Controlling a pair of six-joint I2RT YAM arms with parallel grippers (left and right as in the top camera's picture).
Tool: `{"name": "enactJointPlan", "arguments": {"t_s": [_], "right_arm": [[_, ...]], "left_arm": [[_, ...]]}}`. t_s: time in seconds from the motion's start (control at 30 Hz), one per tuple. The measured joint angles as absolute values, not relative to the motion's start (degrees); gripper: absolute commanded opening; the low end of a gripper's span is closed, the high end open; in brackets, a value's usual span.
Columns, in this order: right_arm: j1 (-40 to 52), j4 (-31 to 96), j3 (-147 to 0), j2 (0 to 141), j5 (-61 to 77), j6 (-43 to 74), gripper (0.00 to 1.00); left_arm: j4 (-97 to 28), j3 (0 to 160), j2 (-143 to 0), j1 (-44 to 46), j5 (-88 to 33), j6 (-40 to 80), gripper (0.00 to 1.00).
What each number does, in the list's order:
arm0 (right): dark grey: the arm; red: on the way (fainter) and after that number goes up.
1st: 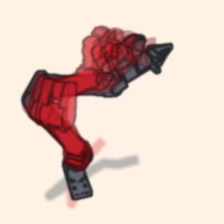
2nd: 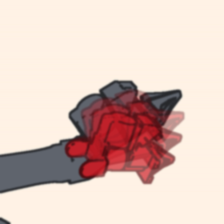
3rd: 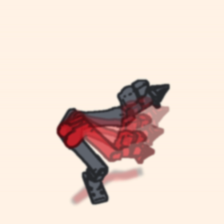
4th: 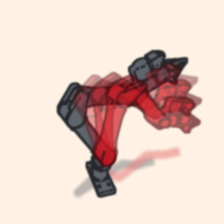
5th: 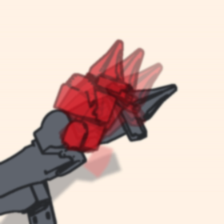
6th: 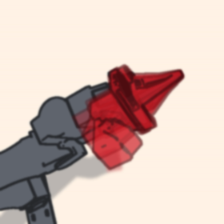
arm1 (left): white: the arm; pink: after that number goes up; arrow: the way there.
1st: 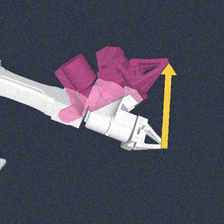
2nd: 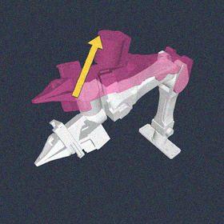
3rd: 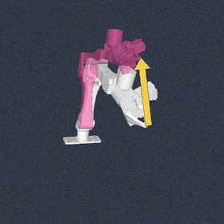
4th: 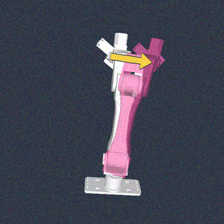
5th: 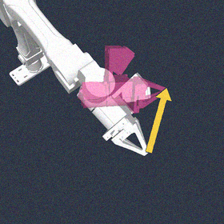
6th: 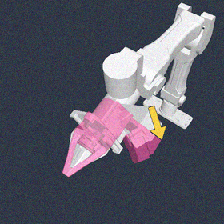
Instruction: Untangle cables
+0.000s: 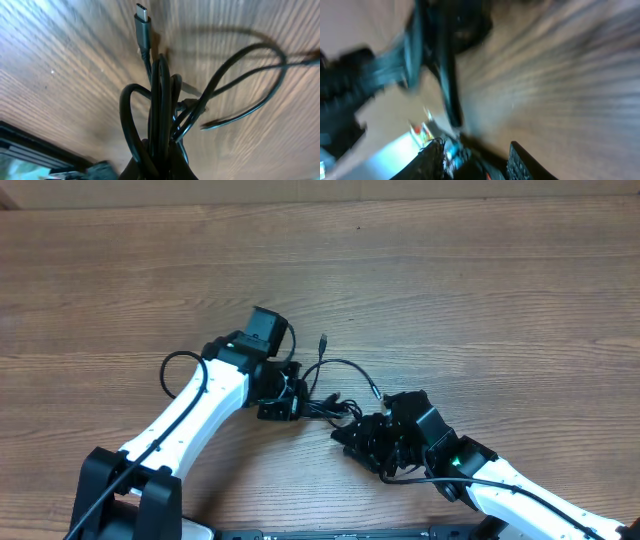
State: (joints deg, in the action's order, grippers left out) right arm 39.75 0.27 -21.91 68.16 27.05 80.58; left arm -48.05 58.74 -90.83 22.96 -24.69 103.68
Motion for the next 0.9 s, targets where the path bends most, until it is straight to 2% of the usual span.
{"name": "enactJointPlan", "arguments": {"t_s": [0.13,0.2,0.3,0.33,0.6,0.7,0.77,0.9], "right_arm": [[39.7,0.3,-21.9,68.2,21.9,83.2,0.32],[39.8,0.3,-21.9,68.2,20.2,84.0,0.25],[39.8,0.5,-21.9,68.2,18.5,84.8,0.06],[39.8,1.0,-21.9,68.2,18.0,85.0,0.04],[39.7,8.8,-21.9,68.2,17.3,82.2,0.04],[39.7,8.3,-21.9,68.2,20.0,76.3,0.04],[39.4,4.0,-21.8,68.2,26.3,66.8,0.04],[39.4,1.3,-21.8,68.2,35.3,56.7,0.04]], "left_arm": [[-48.0,58.7,-90.8,25.9,-25.0,103.8,0.04],[-47.7,58.7,-90.8,26.5,-25.0,104.0,0.04],[-47.5,58.7,-90.8,26.5,-25.7,104.4,0.04],[-47.6,58.7,-90.8,26.5,-26.3,104.5,0.04],[-41.7,58.7,-90.8,26.6,-28.5,103.0,0.04],[-39.0,58.7,-90.8,26.0,-27.9,100.8,0.04],[-38.9,58.7,-90.8,25.0,-25.6,98.9,0.04],[-38.5,58.7,-90.8,24.6,-20.5,97.9,0.05]]}}
